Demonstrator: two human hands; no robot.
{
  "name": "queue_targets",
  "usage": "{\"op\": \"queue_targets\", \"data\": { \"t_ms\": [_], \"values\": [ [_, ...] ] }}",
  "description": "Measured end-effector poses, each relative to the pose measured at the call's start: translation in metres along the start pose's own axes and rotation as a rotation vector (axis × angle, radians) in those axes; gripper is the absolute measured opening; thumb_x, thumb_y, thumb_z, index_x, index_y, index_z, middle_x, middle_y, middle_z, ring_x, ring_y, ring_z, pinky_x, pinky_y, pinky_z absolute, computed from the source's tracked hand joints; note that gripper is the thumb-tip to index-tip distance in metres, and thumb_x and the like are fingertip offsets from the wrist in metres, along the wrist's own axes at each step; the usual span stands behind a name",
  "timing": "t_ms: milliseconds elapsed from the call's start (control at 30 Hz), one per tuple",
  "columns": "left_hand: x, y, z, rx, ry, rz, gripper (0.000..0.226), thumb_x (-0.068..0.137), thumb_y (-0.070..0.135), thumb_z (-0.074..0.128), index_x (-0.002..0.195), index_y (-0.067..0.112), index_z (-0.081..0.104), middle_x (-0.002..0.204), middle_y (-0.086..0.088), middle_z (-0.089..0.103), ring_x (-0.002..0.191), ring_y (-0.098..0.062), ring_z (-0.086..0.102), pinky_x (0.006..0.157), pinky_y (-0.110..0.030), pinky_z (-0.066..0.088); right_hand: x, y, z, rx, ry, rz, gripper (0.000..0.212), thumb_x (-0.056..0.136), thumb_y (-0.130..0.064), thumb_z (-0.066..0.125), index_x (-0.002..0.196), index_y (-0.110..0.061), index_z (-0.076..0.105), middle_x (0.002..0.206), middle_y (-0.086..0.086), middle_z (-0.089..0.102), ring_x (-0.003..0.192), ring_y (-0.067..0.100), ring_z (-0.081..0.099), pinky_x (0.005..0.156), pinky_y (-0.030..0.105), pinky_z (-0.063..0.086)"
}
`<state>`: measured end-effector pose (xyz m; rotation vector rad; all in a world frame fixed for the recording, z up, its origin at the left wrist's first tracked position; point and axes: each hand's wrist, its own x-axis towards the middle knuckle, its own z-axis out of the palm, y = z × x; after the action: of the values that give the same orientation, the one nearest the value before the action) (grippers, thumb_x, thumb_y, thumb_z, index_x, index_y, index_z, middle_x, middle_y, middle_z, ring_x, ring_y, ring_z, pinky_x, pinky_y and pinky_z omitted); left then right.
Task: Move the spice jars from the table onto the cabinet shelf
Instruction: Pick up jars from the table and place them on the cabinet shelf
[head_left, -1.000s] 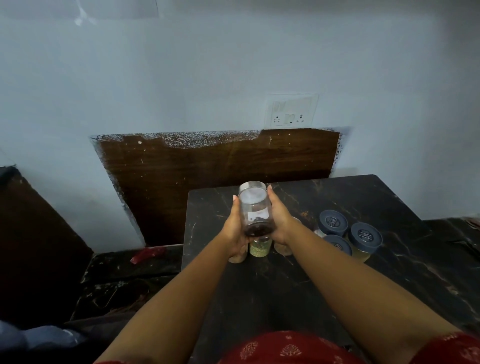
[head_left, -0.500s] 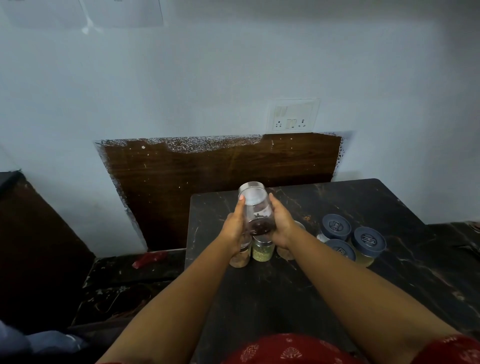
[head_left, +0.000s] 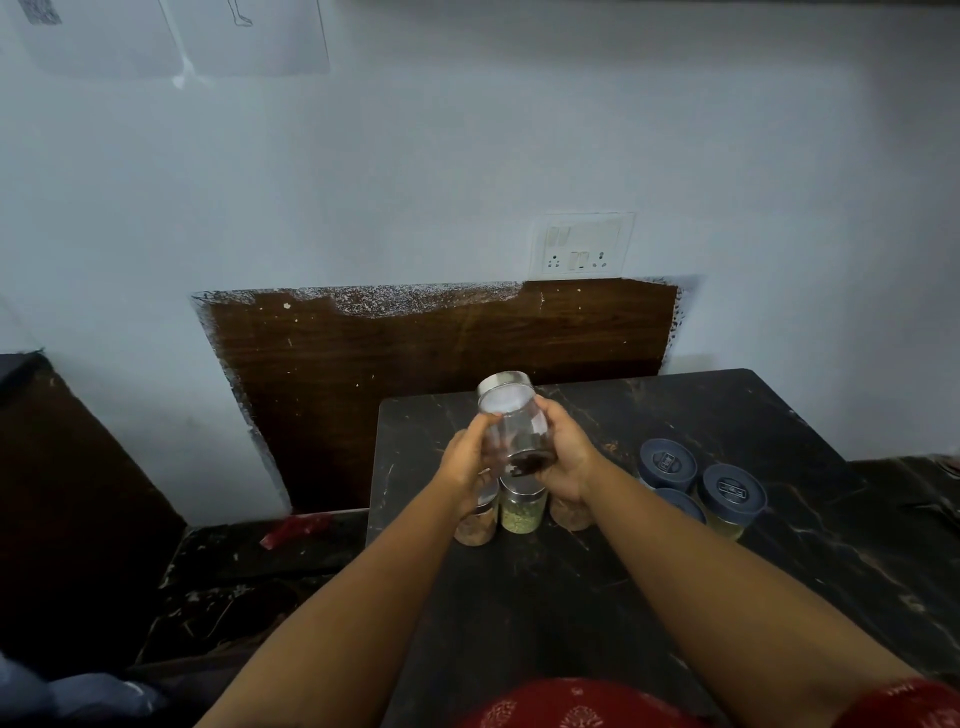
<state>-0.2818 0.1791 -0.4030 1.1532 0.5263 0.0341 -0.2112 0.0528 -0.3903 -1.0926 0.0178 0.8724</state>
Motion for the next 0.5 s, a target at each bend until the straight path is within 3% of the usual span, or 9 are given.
{"op": "queue_targets", "data": {
  "t_ms": [67,133,267,367,500],
  "values": [
    [-0.0015,-0.0015,0.0011,0.032,-0.021,-0.007,0.047,0.08,0.05,0.066,0.114,0.018,0.059,0.109,-0.009,0.067,0.102,-0.025,0.064,0.086,-0.04,0.052,-0.0039,-0.0026,0.0003,-0.078,-0.052,0.027,0.049,0.093,-0.046,0.052,0.129,-0.013,0.059,0.121,0.019,0.067,0.117,0.032,0.062,0.104,0.047,0.044],
    [-0.0056,-0.0024,0.0038,0.076,-0.018,-0.002,0.061,0.074,0.055,0.072,0.118,0.017,0.054,0.11,-0.008,0.067,0.099,-0.023,0.066,0.073,-0.034,0.054,-0.0047,-0.0024,0.0018,-0.176,-0.074,0.005,0.047,0.093,-0.044,0.056,0.132,-0.018,0.056,0.122,0.017,0.066,0.115,0.032,0.063,0.101,0.046,0.048],
    [-0.0077,0.0003,0.0017,0.014,0.025,0.024,0.061,0.078,0.044,0.073,0.124,0.013,0.046,0.109,-0.011,0.067,0.091,-0.023,0.07,0.058,-0.028,0.056,-0.0058,-0.0003,0.009,-0.113,-0.016,-0.069,0.043,0.095,-0.04,0.055,0.134,-0.022,0.054,0.124,0.016,0.065,0.113,0.031,0.064,0.094,0.046,0.052],
    [-0.009,0.005,0.001,-0.007,0.057,0.021,0.06,0.081,0.042,0.068,0.125,0.016,0.038,0.114,-0.015,0.061,0.097,-0.027,0.066,0.068,-0.035,0.055,-0.0081,-0.004,0.0084,-0.05,-0.011,-0.059,0.041,0.094,-0.034,0.059,0.131,-0.017,0.057,0.122,0.017,0.066,0.111,0.032,0.064,0.091,0.046,0.053],
    [-0.0104,0.0042,0.0049,-0.036,-0.064,0.009,0.062,0.084,0.054,0.063,0.131,0.018,0.048,0.123,-0.015,0.063,0.11,-0.03,0.063,0.086,-0.042,0.055,-0.0117,-0.0039,0.0073,-0.092,0.017,-0.054,0.044,0.09,-0.034,0.063,0.129,-0.015,0.057,0.117,0.016,0.067,0.108,0.03,0.065,0.081,0.039,0.055]
  ]
}}
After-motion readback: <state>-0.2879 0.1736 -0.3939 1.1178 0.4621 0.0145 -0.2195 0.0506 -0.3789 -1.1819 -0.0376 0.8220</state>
